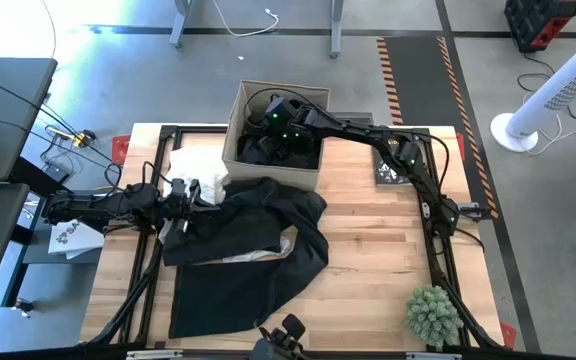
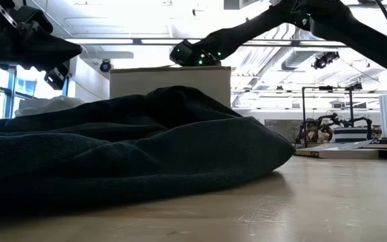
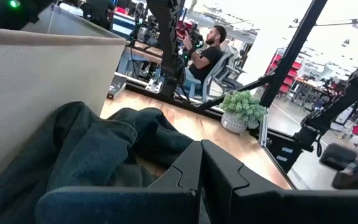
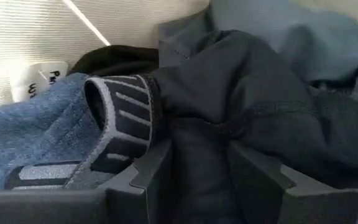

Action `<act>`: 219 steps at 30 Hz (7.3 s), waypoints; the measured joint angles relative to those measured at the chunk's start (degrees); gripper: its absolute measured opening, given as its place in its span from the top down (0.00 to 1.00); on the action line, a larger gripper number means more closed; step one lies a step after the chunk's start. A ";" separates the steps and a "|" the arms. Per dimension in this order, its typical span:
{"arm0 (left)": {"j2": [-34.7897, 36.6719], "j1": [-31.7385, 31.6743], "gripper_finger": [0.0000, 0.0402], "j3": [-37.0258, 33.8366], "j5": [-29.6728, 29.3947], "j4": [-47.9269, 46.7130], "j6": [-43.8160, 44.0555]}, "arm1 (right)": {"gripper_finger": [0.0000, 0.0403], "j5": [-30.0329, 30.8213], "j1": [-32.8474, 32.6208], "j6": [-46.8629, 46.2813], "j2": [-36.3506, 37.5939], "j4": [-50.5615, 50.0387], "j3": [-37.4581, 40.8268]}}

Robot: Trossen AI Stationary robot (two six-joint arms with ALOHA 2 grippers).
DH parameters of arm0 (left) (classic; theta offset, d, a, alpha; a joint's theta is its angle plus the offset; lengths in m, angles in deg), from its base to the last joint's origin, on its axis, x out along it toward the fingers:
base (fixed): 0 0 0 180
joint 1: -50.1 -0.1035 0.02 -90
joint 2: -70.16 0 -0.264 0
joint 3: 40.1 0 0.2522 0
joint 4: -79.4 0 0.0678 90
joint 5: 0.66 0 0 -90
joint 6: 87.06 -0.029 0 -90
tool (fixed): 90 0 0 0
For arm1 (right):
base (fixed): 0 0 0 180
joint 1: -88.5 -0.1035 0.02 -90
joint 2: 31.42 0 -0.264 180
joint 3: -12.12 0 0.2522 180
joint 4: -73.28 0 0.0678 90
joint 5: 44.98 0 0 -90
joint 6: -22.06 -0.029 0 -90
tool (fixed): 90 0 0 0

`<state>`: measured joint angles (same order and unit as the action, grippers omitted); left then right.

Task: Sort clothes
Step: Put the black underwear into the laundry bin, then put the blue pants into the laundry bin

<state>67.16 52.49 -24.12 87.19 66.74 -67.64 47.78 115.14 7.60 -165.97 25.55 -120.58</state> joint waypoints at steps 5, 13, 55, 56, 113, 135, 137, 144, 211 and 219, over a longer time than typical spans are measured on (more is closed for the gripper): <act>0.00 0.00 0.98 0.00 0.00 0.01 0.02 | 0.62 1.77 -1.37 4.72 -0.16 -5.37 -10.28; 0.02 0.11 0.98 -0.02 0.71 0.00 2.59 | 0.62 11.86 -9.74 14.95 13.54 -8.28 -5.71; 0.01 0.42 0.98 -0.04 -0.27 0.50 2.50 | 0.38 25.59 -34.42 10.46 31.51 51.12 56.02; 0.00 0.43 0.98 -0.04 -0.36 0.50 2.51 | 0.38 25.53 -33.89 10.52 30.59 51.36 56.02; -23.09 0.83 1.00 28.17 -12.05 -10.29 -9.20 | 0.99 12.46 -21.51 55.18 22.64 60.04 -12.75; -28.98 0.83 1.00 28.15 -18.97 -19.20 -1.58 | 0.91 12.91 -1.20 16.86 9.03 -5.75 -12.58; -28.96 0.81 1.00 28.15 -17.65 -19.28 -1.19 | 0.85 10.38 -1.41 16.14 7.64 -6.40 -12.56; -28.96 0.83 1.00 28.15 -16.14 -20.03 0.03 | 0.60 3.02 -2.14 17.39 8.12 -7.54 -13.82; -28.98 4.46 1.00 28.13 -13.49 -47.89 18.86 | 0.54 25.66 -18.80 -21.93 37.63 -56.62 17.14; -29.83 4.31 1.00 22.14 -23.31 -48.24 25.94 | 0.54 23.09 -18.82 -32.10 52.04 -24.60 57.88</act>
<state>37.33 56.80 -1.98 63.88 18.50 -41.70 70.88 96.32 -24.50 -113.93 0.96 -62.70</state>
